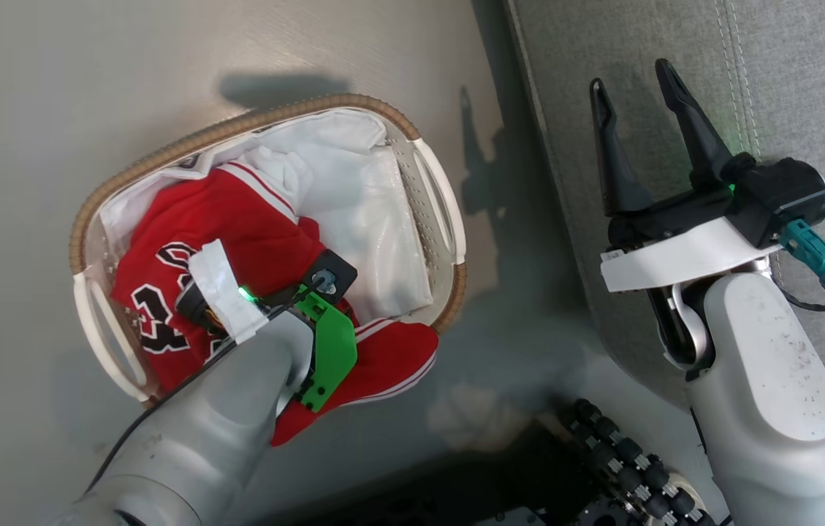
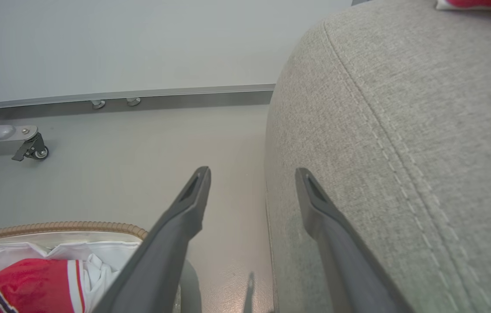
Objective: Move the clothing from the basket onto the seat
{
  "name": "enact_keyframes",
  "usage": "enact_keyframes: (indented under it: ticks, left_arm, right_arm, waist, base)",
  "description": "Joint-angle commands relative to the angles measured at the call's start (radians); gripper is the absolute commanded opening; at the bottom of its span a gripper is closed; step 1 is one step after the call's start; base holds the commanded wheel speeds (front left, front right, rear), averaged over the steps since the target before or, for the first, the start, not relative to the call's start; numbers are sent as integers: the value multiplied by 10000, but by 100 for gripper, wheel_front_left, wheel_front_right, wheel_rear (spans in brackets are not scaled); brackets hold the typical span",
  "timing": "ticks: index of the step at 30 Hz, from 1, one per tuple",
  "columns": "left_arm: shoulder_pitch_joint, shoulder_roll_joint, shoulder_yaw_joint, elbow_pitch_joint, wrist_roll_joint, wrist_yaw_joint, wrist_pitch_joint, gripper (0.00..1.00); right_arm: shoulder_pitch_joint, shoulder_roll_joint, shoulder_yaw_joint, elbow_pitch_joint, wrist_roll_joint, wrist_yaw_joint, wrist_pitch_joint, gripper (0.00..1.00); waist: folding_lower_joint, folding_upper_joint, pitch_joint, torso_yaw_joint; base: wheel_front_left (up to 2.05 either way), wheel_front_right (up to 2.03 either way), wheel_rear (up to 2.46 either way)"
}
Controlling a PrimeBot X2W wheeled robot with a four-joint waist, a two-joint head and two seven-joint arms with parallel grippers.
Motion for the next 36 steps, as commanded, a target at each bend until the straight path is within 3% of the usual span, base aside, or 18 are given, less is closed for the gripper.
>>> enact_keyframes:
  ticks: [1,8,9,11,12,25,36]
  left_arm:
    - [-355,67,-138,259,108,-22,120,100]
    - [-610,66,-213,788,169,658,494,100]
    - [-613,65,-220,831,158,776,611,78]
    - [-630,63,-195,873,90,890,680,14]
    - [-641,64,-154,887,27,909,621,0]
    - [-133,59,-117,569,-472,587,-95,0]
    - [317,51,-120,-121,-714,791,-2236,0]
  right_arm:
    - [-153,-34,51,-8,137,-10,-35,100]
    - [-243,-53,170,-69,237,-12,-26,100]
    - [-234,-51,174,-73,253,-12,-26,100]
    - [-219,-48,183,-62,277,-12,-26,100]
    - [-209,-48,182,-57,284,-12,-26,100]
    - [67,-36,115,312,143,-12,-27,100]
    - [851,-37,-141,831,-561,-12,-27,100]
  waist:
    - [-2,0,258,-270]
    - [-2,0,310,-499]
    - [-2,0,295,-527]
    - [-2,0,259,-565]
    - [-2,0,240,-577]
    - [-2,0,-924,-368]
    - [-2,0,-3371,502]
  base:
    - [0,0,0]
    - [0,0,0]
    - [0,0,0]
    - [0,0,0]
    - [0,0,0]
    - [0,0,0]
    - [0,0,0]
